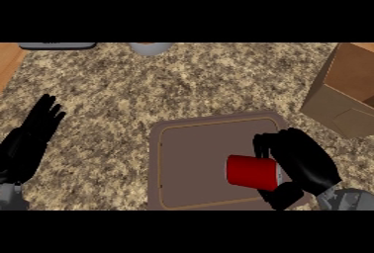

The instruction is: Pick the can from the tray and place it in the cardboard box

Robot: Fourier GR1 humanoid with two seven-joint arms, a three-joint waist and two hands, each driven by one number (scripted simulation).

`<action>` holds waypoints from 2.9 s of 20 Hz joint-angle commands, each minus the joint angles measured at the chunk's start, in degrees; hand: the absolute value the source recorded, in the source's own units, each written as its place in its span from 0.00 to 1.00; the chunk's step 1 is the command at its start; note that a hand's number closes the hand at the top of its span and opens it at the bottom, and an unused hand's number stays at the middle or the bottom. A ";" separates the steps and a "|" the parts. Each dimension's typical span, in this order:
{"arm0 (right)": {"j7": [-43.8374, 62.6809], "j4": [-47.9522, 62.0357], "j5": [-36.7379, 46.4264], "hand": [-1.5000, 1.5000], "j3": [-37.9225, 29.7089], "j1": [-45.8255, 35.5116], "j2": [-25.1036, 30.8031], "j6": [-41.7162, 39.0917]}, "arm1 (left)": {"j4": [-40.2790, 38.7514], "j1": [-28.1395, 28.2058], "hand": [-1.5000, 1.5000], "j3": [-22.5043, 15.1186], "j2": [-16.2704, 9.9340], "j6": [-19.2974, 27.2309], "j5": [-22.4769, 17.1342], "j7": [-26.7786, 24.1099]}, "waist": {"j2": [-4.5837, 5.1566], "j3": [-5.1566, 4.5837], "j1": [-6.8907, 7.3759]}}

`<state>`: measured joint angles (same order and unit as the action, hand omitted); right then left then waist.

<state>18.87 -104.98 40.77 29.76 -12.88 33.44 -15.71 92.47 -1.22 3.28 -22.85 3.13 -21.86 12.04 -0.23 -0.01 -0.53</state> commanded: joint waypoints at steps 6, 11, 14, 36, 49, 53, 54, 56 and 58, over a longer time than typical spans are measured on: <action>9.73 -23.76 -6.68 1.00 -13.43 -2.56 1.40 -5.90 | 4.23 1.99 0.50 0.58 -0.07 0.19 0.12 2.68 | -0.19 -0.01 -0.03; 16.79 -27.77 -10.57 1.00 -25.26 -5.78 2.75 -8.42 | 2.67 0.36 0.50 0.53 0.30 -1.22 -0.14 2.72 | -0.07 -0.02 0.07; 16.85 -23.43 -12.77 1.00 -30.72 -8.63 2.16 -8.99 | 3.02 1.04 0.50 0.14 1.86 -0.67 1.19 1.91 | 0.12 0.00 0.64; -15.45 21.33 -0.82 1.00 -36.59 -18.57 2.86 2.16 | 0.40 -2.15 0.50 2.79 5.26 -3.16 4.07 2.55 | 0.38 0.01 1.26; -22.16 44.28 1.88 0.00 -36.23 -15.56 -0.86 4.11 | -1.74 -0.70 0.50 4.23 4.99 -6.40 4.55 0.76 | 0.50 0.03 1.30; -29.38 45.37 -1.93 0.00 -38.70 -16.31 -0.27 2.25 | 0.44 2.11 0.50 4.13 6.88 -5.52 6.26 -0.73 | 0.27 0.01 0.88; -34.22 47.40 -2.05 0.00 -39.98 -14.45 0.77 5.01 | 0.32 -0.71 0.50 4.64 6.61 -4.77 5.58 1.19 | 0.32 0.04 0.77; -31.95 45.36 -5.57 0.00 -42.80 -16.67 -1.24 4.97 | 0.92 1.06 0.50 4.36 6.86 -4.73 6.24 0.70 | 0.24 0.03 0.81; -31.79 44.41 -12.06 0.00 -48.21 -15.95 -5.66 7.40 | 0.24 1.20 0.50 2.92 7.99 -4.23 7.32 -0.33 | 0.13 0.08 -0.16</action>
<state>-11.50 -60.38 35.28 -13.00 -29.71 32.35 -11.14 93.60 -0.46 7.31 -16.48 -1.97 -16.08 13.29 -0.29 -0.34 0.15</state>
